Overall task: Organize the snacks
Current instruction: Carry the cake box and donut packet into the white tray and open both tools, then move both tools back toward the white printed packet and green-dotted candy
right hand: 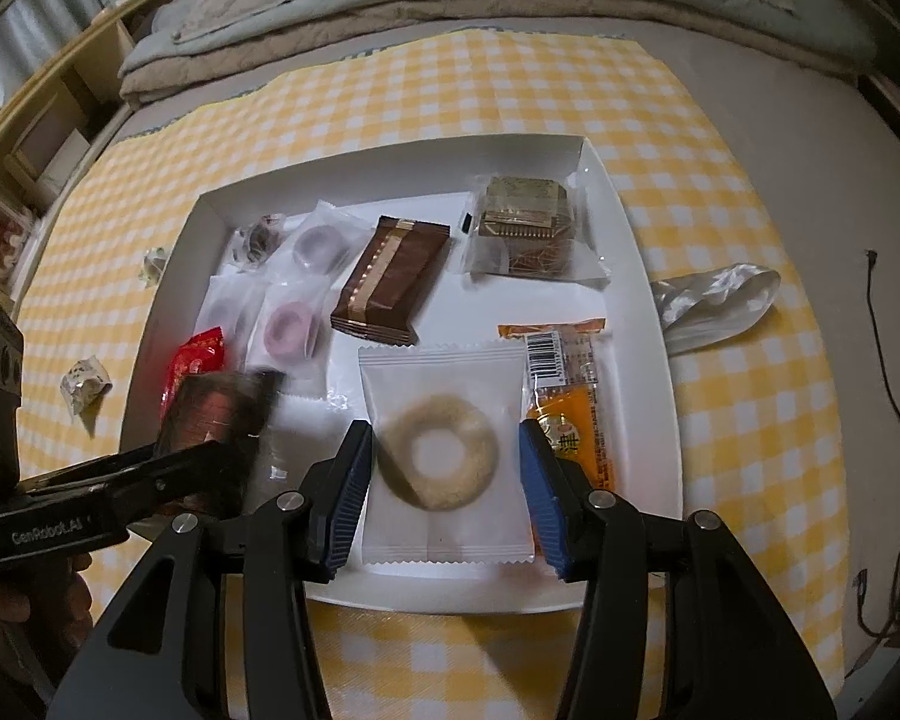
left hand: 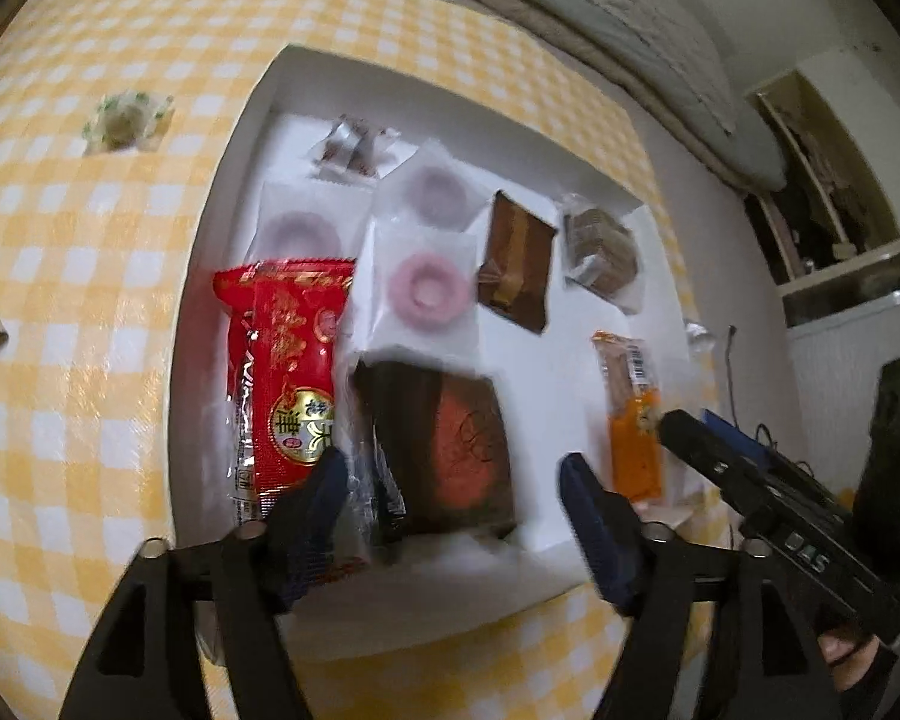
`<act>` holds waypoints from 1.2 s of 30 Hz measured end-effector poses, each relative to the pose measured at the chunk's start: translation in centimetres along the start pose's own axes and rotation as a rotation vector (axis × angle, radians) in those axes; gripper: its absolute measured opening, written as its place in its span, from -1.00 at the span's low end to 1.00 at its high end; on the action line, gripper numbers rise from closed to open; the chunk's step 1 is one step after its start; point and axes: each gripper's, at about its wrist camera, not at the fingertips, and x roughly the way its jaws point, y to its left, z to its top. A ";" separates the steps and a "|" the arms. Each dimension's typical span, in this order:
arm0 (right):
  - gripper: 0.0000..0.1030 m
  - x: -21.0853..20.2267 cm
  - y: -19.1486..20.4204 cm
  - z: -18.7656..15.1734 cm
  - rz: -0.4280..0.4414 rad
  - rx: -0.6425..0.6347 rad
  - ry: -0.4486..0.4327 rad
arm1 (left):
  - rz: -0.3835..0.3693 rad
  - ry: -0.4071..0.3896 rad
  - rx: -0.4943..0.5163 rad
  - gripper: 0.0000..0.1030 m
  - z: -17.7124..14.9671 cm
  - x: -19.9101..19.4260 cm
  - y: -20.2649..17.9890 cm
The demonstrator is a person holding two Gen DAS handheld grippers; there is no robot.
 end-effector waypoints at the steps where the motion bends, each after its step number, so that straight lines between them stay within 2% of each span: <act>1: 0.08 0.1 -0.2 0.1 -0.001 0.004 -0.001 | 0.004 -0.013 0.008 0.75 -0.3 -0.4 -0.2; 4: 0.29 0.2 -0.5 -0.2 -0.008 0.024 0.014 | 0.002 -0.031 0.035 0.77 -1.3 -1.7 0.0; 11: 0.33 -0.3 -0.9 -0.8 -0.012 0.039 0.019 | 0.015 -0.047 0.082 0.79 -2.6 -4.3 0.6; 21: 0.46 -2.5 -0.7 -1.4 -0.005 0.057 -0.024 | 0.027 -0.065 0.151 0.92 -3.7 -7.3 0.0; 23: 0.58 -3.1 -0.7 -1.6 -0.016 0.057 -0.033 | 0.029 -0.071 0.164 1.00 -3.8 -7.9 -0.1; 27: 0.79 -4.4 -0.8 -1.9 -0.024 0.066 -0.062 | 0.050 -0.089 0.205 1.00 -4.2 -9.2 0.0; 29: 0.99 -4.9 -0.9 -2.0 -0.032 0.068 -0.076 | 0.061 -0.097 0.224 1.00 -4.4 -9.9 0.2; 36: 1.00 -6.5 -0.6 -2.4 -0.062 0.045 -0.131 | 0.109 -0.141 0.272 1.00 -4.8 -12.5 1.2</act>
